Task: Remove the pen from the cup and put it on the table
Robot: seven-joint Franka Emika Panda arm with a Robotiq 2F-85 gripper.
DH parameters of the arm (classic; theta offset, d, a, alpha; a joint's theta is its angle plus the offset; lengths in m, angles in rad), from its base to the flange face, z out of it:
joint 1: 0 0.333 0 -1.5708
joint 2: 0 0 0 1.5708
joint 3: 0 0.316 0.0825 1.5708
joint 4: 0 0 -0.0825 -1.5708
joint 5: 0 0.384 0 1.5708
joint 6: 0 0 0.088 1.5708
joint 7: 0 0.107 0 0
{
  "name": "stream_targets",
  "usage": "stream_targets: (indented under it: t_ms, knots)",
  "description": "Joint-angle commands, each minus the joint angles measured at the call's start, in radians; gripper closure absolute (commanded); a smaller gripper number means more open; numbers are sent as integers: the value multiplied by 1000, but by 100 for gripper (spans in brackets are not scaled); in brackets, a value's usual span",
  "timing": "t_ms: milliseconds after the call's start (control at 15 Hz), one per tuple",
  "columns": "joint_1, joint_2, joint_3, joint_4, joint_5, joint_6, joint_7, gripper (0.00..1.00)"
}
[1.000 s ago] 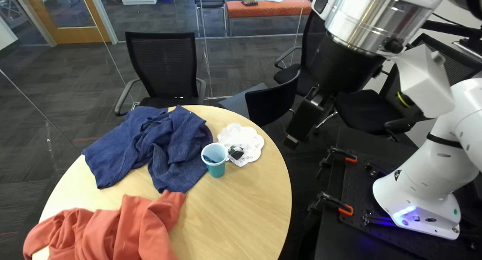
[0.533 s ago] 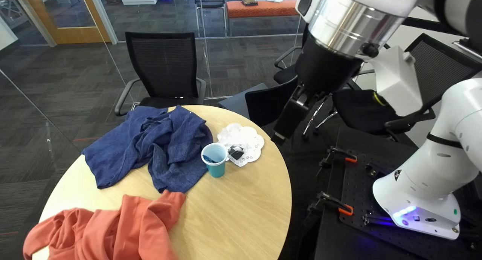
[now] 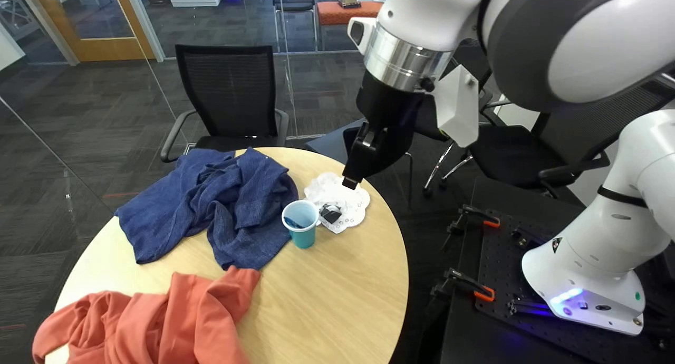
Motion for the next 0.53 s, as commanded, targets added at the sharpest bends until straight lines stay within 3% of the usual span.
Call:
stream_targets:
  t_ms: [0,267,333,467]
  knots:
    - [13,122,-56,85,-15,49,-136,0]
    - [6,192,-86,147,-28,35,-232,0]
    - [12,153,-81,102,-8,45,-199,0]
    - [10,179,-87,123,-12,45,-215,0]
